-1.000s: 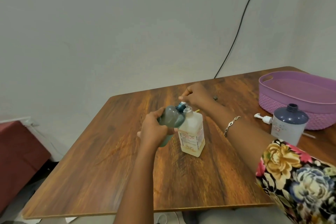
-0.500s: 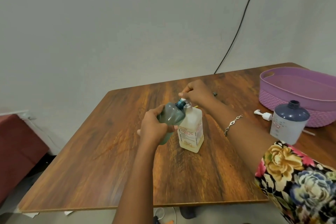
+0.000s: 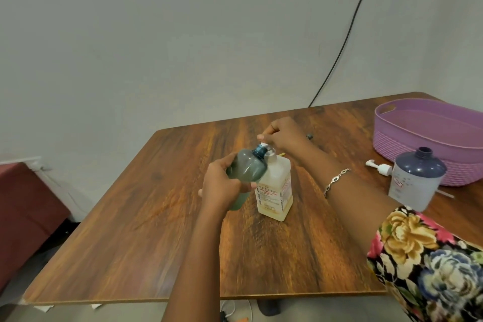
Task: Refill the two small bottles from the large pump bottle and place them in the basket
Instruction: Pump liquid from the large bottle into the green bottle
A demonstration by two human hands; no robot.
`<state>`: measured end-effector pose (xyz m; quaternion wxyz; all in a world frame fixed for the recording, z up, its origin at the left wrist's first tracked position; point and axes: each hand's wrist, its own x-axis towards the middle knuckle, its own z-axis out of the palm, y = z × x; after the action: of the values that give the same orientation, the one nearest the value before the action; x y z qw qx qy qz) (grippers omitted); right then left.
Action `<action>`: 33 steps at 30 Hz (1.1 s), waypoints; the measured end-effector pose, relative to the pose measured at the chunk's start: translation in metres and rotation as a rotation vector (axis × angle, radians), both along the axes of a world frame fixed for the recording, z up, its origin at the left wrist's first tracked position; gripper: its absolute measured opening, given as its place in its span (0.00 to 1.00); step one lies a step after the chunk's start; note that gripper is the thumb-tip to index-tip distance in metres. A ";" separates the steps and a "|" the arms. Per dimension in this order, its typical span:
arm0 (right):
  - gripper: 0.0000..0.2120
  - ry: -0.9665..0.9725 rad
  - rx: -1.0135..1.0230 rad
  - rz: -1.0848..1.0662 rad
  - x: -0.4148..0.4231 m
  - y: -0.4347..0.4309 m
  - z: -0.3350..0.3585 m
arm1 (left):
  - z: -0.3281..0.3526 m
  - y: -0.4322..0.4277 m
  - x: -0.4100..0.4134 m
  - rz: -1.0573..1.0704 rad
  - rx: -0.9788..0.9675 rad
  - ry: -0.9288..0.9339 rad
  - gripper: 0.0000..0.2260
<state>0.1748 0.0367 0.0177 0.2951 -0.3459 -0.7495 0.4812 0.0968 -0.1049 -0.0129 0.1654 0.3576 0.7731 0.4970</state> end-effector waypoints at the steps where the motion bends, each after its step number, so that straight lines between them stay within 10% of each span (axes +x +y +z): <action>1: 0.08 0.009 -0.013 0.005 0.001 0.000 -0.001 | -0.001 0.000 0.001 0.001 0.003 -0.008 0.36; 33: 0.08 0.089 -0.047 -0.068 0.002 -0.001 0.002 | 0.003 0.003 0.005 0.004 0.024 -0.063 0.36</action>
<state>0.1768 0.0353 0.0193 0.3361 -0.3562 -0.7119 0.5033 0.1017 -0.1021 -0.0096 0.1844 0.3423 0.7622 0.5175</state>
